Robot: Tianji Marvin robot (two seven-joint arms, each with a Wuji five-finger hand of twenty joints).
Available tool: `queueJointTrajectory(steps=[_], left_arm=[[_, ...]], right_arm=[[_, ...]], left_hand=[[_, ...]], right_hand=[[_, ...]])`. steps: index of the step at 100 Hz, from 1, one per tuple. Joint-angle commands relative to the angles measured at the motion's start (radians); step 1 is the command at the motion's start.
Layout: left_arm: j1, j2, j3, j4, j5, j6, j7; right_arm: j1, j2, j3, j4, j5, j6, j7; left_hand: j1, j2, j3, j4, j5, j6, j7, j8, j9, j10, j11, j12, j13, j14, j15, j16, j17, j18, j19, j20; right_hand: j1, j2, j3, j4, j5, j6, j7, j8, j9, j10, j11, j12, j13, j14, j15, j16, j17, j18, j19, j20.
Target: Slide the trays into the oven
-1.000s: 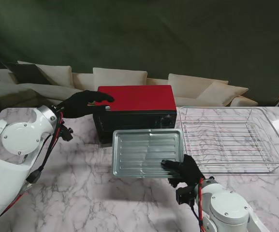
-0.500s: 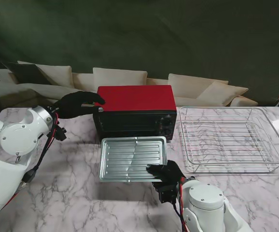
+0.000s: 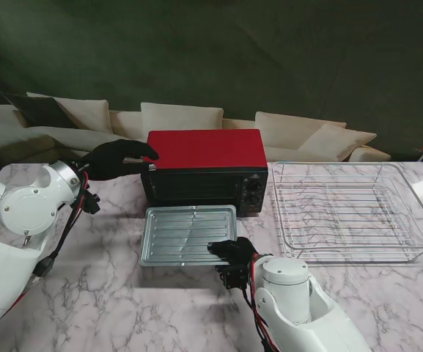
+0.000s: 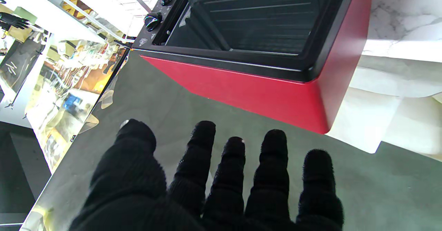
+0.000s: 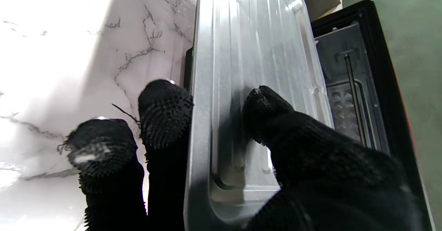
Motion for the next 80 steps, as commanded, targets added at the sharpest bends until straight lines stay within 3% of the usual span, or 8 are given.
queueJointTrajectory(steps=[1, 31, 58, 80], left_arm=[[0.002, 0.001, -0.001, -0.002, 0.001, 0.000, -0.017], [0.007, 0.002, -0.007, -0.007, 0.007, -0.002, -0.019], [0.003, 0.001, 0.002, -0.003, 0.003, 0.005, -0.018], [0.007, 0.000, 0.002, -0.003, 0.002, 0.004, -0.010]], right_arm=[[0.022, -0.010, 0.001, 0.021, 0.015, 0.006, 0.007], [0.097, -0.018, -0.004, 0.128, 0.087, -0.024, 0.020], [0.159, 0.001, -0.026, 0.215, 0.070, -0.079, 0.122], [0.200, -0.003, -0.028, 0.259, 0.078, -0.094, 0.134]], left_hand=[[0.018, 0.033, -0.024, -0.009, 0.020, -0.022, 0.008, 0.009, 0.002, -0.013, -0.005, -0.012, -0.012, -0.011, -0.018, -0.008, -0.021, -0.012, -0.006, 0.006], [0.019, 0.033, -0.024, -0.009, 0.020, -0.022, 0.008, 0.010, 0.003, -0.012, -0.002, -0.010, -0.007, -0.013, -0.013, -0.007, -0.020, -0.012, -0.008, 0.008], [0.017, 0.037, -0.024, -0.009, 0.019, -0.022, 0.008, 0.010, 0.000, -0.013, -0.002, -0.007, -0.008, -0.013, -0.012, -0.005, -0.020, -0.012, -0.009, 0.009], [0.017, 0.036, -0.024, -0.010, 0.019, -0.021, 0.007, 0.009, 0.000, -0.012, -0.002, -0.007, -0.008, -0.013, -0.012, -0.004, -0.021, -0.013, -0.012, 0.009]], right_hand=[[0.074, 0.091, 0.115, 0.036, 0.119, -0.166, 0.097, 0.072, 0.041, 0.005, 0.092, 0.025, 0.053, -0.027, 0.040, 0.027, 0.009, 0.042, 0.044, 0.025], [0.076, 0.093, 0.111, 0.036, 0.116, -0.161, 0.091, 0.076, 0.037, 0.009, 0.098, 0.042, 0.052, -0.023, 0.064, 0.034, 0.002, 0.044, 0.063, 0.043], [0.075, 0.098, 0.103, 0.035, 0.116, -0.161, 0.084, 0.084, 0.035, 0.005, 0.101, 0.058, 0.052, -0.028, 0.085, 0.040, -0.004, 0.037, 0.085, 0.062], [0.078, 0.098, 0.099, 0.035, 0.114, -0.156, 0.077, 0.090, 0.034, 0.006, 0.098, 0.068, 0.052, -0.028, 0.092, 0.043, -0.006, 0.037, 0.087, 0.069]])
